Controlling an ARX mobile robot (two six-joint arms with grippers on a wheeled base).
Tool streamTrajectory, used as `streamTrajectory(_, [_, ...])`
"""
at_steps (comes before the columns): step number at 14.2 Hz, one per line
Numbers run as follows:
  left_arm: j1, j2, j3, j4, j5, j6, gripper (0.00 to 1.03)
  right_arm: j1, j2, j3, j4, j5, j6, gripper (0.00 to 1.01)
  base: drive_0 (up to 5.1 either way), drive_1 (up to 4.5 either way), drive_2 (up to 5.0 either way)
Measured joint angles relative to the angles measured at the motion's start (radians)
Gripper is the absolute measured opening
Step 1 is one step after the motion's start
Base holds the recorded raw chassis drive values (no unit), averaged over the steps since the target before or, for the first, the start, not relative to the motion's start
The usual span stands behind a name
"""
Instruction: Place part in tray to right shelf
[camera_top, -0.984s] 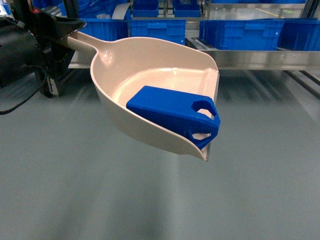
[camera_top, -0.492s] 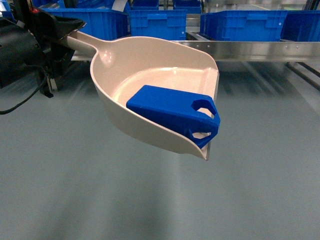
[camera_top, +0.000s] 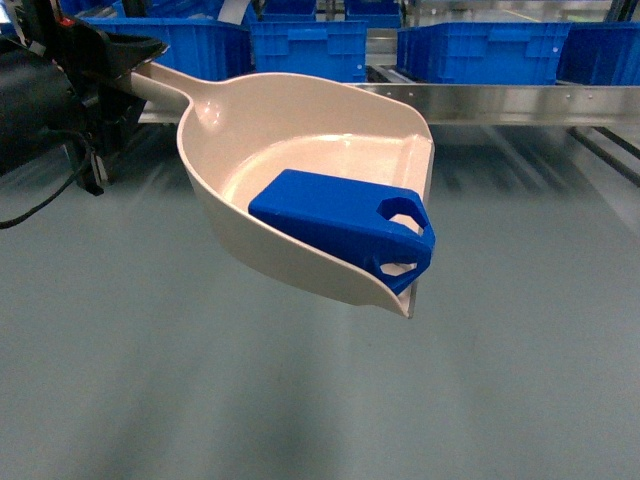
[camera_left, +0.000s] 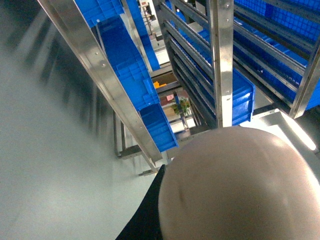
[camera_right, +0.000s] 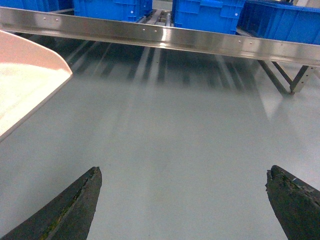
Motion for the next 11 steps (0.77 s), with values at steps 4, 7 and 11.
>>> streamTrajectory(4, [-0.003,0.000,0.000,0.001,0.002,0.001,0.14,0.000,0.000,0.000,-0.003,0.000,0.000,0.98,3.8,0.80,-4.7])
streamTrajectory(7, [-0.003,0.000,0.000,-0.004,0.005,0.000,0.14,0.000,0.000,0.000,-0.002,0.000,0.000,0.98,2.9,1.96,-5.0])
streamTrajectory(11, [-0.005,0.000,0.000,0.006,0.004,-0.002,0.14,-0.001,0.000,0.000,0.002,0.002,0.000,0.98,1.5,3.13,-4.5])
